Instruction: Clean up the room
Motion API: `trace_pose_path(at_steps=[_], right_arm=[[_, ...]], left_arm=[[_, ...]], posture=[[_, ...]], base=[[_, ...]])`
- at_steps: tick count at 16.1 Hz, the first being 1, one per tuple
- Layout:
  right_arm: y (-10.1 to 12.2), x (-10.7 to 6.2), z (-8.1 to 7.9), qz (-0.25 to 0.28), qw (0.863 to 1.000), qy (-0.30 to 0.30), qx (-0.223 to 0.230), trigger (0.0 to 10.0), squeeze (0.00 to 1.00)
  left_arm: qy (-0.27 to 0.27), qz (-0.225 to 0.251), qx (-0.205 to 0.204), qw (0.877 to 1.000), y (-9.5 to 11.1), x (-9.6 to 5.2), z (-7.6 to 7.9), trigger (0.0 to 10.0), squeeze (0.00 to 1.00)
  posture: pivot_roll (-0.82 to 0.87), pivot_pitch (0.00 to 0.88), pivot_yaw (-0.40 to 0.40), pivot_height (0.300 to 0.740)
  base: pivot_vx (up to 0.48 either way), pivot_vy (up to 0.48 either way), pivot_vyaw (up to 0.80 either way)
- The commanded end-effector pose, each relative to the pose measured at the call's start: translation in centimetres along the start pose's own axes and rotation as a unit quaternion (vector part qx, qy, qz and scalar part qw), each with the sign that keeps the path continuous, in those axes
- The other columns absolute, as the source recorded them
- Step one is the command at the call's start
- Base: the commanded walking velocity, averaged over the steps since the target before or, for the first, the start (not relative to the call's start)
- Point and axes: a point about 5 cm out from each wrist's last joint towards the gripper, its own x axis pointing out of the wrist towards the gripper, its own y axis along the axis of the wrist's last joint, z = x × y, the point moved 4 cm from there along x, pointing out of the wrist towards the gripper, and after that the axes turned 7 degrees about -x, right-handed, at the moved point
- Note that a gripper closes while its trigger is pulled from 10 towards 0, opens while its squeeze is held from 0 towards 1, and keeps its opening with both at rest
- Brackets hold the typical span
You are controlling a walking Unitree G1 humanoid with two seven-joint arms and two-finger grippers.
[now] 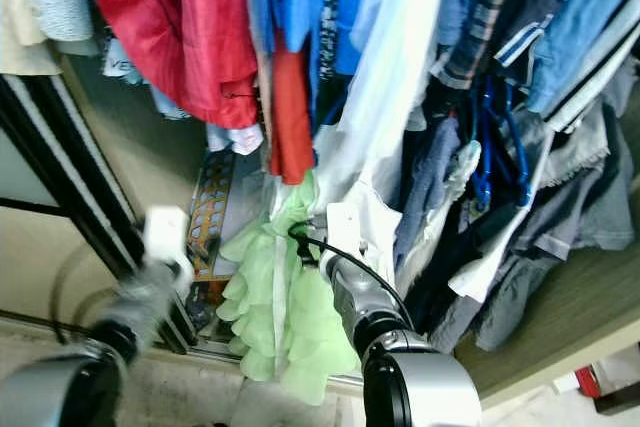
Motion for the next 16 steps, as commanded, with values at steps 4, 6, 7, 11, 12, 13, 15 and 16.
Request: trace_pose_path(at_steps=[4,6,7,11,12,13,15,16], right_arm=[[0.6,-1.0,3.7,0.054,0.996,0.046,-0.052,10.0,0.0],[-0.8,-2.1,3.9,0.065,0.991,0.079,-0.081,10.0,0.0],[-0.9,-2.7,3.6,0.081,0.989,0.093,-0.088,10.0,0.0],[-1.0,-6.4,3.6,0.161,0.981,0.044,-0.101,10.0,0.0],[-0.9,-7.6,4.5,0.169,0.979,-0.003,-0.112,10.0,0.0],[-0.8,-8.1,5.5,0.169,0.978,-0.036,-0.113,10.0,0.0],[-0.6,-10.4,7.0,0.178,0.975,-0.063,-0.117,10.0,0.0],[-0.7,-10.7,7.2,0.174,0.976,-0.067,-0.116,10.0,0.0]], left_arm=[[-0.059,-0.006,0.035,0.998,-2.7,-2.7,-3.2,10.0,0.0],[-0.076,0.04,0.054,0.995,-3.0,-4.6,-3.0,10.0,0.0],[-0.079,0.069,0.062,0.993,-2.6,-5.4,-2.6,10.0,0.0],[0.013,0.119,0.035,0.992,-4.0,-12.0,-3.2,10.0,0.0],[0.05,0.117,0.013,0.992,-4.4,-13.8,-3.6,10.0,0.0],[0.06,0.124,0.007,0.99,-4.2,-14.4,-3.8,10.0,0.0],[0.056,0.137,0.004,0.989,-2.9,-15.3,-3.6,10.0,0.0],[0.055,0.133,0.003,0.99,-2.8,-15.3,-3.6,10.0,0.0]], posture=[[0.0,0.036,-0.081,0.74],[0.01,0.054,-0.08,0.74],[0.01,0.055,-0.08,0.74],[-0.01,0.083,-0.087,0.74],[0.0,0.093,-0.091,0.74],[0.0,0.1,-0.095,0.74],[-0.01,0.102,-0.103,0.74],[-0.01,0.101,-0.104,0.74]], base=[[0.0,0.0,0.0],[0.0,0.0,0.0],[0.0,0.0,0.0],[0.0,0.0,0.0],[0.0,0.0,0.0],[0.0,0.0,0.0],[0.0,0.0,0.0],[0.0,0.0,0.0]])
